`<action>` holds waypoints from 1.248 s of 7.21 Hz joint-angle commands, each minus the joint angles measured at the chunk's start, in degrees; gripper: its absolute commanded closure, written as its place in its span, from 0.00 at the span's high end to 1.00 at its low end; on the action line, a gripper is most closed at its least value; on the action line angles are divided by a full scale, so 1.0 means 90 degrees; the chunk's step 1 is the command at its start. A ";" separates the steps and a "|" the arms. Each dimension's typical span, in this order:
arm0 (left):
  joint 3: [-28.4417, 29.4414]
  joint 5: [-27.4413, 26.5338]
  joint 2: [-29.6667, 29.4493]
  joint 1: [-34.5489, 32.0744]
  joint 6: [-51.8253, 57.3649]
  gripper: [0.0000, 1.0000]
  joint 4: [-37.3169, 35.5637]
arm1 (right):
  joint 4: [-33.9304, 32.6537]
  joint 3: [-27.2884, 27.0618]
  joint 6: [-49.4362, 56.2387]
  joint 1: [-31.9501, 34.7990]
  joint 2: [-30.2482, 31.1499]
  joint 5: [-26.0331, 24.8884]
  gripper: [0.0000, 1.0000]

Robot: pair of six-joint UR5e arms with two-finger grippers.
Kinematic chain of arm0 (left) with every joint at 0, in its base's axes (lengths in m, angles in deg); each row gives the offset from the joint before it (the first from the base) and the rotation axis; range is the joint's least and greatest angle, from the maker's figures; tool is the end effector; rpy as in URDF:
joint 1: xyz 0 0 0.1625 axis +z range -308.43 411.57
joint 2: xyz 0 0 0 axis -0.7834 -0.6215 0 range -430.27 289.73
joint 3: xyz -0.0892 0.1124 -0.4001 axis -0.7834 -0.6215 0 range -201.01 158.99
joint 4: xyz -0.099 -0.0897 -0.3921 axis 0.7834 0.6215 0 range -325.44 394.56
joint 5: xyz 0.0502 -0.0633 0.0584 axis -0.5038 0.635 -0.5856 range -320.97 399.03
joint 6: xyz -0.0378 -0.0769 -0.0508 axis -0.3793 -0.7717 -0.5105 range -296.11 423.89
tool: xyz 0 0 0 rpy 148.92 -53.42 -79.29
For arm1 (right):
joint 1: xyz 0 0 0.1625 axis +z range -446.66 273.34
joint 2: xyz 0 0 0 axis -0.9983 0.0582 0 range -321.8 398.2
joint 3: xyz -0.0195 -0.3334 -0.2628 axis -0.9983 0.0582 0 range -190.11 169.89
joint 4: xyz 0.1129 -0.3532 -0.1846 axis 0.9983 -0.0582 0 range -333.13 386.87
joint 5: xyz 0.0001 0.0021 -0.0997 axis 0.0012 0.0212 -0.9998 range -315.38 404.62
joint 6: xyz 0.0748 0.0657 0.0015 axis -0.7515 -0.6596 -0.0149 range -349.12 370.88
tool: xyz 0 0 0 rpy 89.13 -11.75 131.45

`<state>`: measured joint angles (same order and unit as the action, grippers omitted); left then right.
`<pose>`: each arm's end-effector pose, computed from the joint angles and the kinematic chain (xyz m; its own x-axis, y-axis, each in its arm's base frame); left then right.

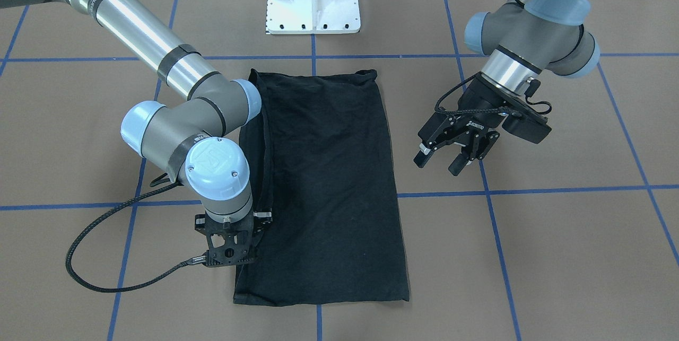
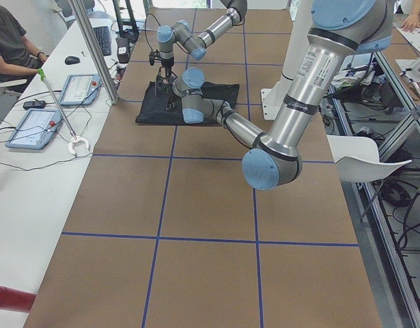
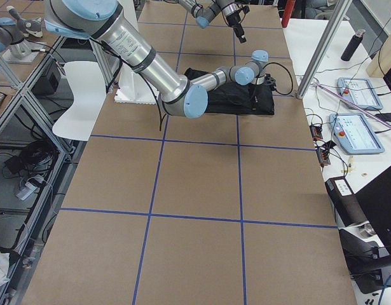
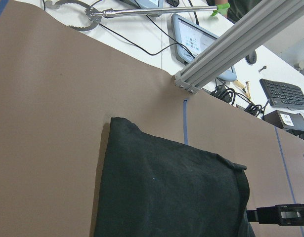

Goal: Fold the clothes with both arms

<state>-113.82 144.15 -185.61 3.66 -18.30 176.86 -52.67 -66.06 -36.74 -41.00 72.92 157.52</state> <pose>0.3487 -0.5462 0.2792 0.1842 -0.0080 -0.9829 0.5238 0.8469 0.0912 -0.5250 -0.6725 0.2883 0.7871 -0.0829 0.6112 0.0197 0.9938 0.1094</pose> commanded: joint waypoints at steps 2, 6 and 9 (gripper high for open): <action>0.0009 0.0000 -0.0036 0.0001 0.0001 1.00 0.0000 | -0.0020 -0.0063 0.0009 0.0034 -0.0019 -0.0005 0.61; 0.0009 0.0000 -0.0036 -0.0009 0.0001 1.00 0.0000 | 0.0379 0.0015 -0.0011 -0.0073 -0.0069 -0.0083 0.62; 0.0009 0.0000 -0.0036 0.0001 0.0001 1.00 0.0000 | 0.0751 0.0248 0.0018 -0.0200 -0.0069 -0.0376 0.62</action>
<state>-113.74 144.15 -185.91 3.59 -18.29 176.86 -47.01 -64.89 -36.67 -42.37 72.28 155.08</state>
